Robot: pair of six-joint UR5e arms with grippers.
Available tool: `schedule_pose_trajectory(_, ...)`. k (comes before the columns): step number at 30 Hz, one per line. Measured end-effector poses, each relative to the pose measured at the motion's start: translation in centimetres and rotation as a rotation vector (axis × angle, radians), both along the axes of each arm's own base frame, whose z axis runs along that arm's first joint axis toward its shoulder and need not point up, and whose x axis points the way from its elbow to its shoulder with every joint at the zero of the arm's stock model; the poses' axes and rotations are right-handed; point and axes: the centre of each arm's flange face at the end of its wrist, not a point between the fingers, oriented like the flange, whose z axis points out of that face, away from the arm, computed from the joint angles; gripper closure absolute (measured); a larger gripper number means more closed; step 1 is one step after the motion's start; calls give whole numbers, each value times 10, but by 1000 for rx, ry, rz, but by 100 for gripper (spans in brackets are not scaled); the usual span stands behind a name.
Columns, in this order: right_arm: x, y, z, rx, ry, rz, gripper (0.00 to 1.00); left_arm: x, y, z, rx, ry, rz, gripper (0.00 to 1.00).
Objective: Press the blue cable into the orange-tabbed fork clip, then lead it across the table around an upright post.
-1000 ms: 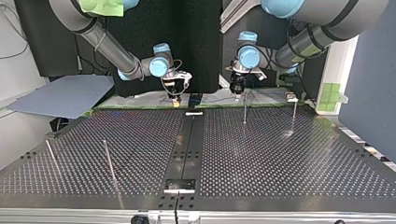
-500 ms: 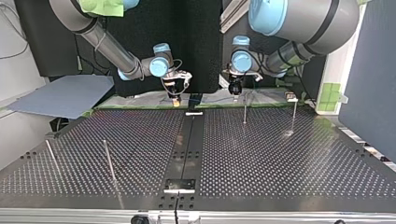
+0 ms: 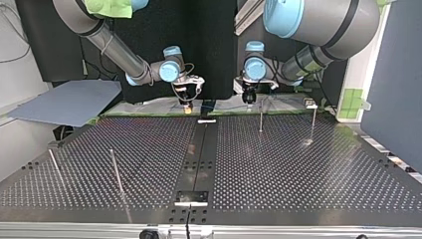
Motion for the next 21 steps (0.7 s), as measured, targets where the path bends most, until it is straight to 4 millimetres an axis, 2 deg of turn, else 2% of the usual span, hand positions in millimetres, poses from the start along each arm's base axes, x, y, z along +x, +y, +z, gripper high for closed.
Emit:
schedule_pose_trajectory(2,0,0,0,0,0,0,98,2,0,1,26,7,10,0)
schedule_pose_trajectory(3,0,0,0,0,0,0,98,3,1,2,37,9,14,7)
schedule_pose_trajectory(4,0,0,0,0,0,0,98,4,1,3,51,11,17,7)
schedule_pose_trajectory(6,0,0,-1,0,0,0,98,6,0,4,66,14,19,14)
schedule_pose_trajectory(7,0,0,-1,0,0,0,98,7,0,5,74,16,20,14)
schedule_pose_trajectory(9,0,0,-1,-1,0,0,98,9,-1,6,84,20,22,23)
schedule_pose_trajectory(10,0,0,-1,-1,0,0,98,10,-1,7,92,24,24,23)
schedule_pose_trajectory(12,0,0,-1,-1,0,0,98,10,-2,8,110,31,29,33)
schedule_pose_trajectory(13,0,0,-1,0,0,0,98,10,-1,8,123,37,34,33)
schedule_pose_trajectory(15,0,0,-2,0,0,0,98,10,-2,8,139,45,38,49)
schedule_pose_trajectory(16,0,0,-2,1,1,0,98,9,-2,8,145,48,38,49)
schedule_pose_trajectory(18,0,1,-2,2,1,0,98,9,-3,9,149,49,37,60)
schedule_pose_trajectory(21,0,1,-3,4,3,0,98,9,-5,13,150,45,34,63)
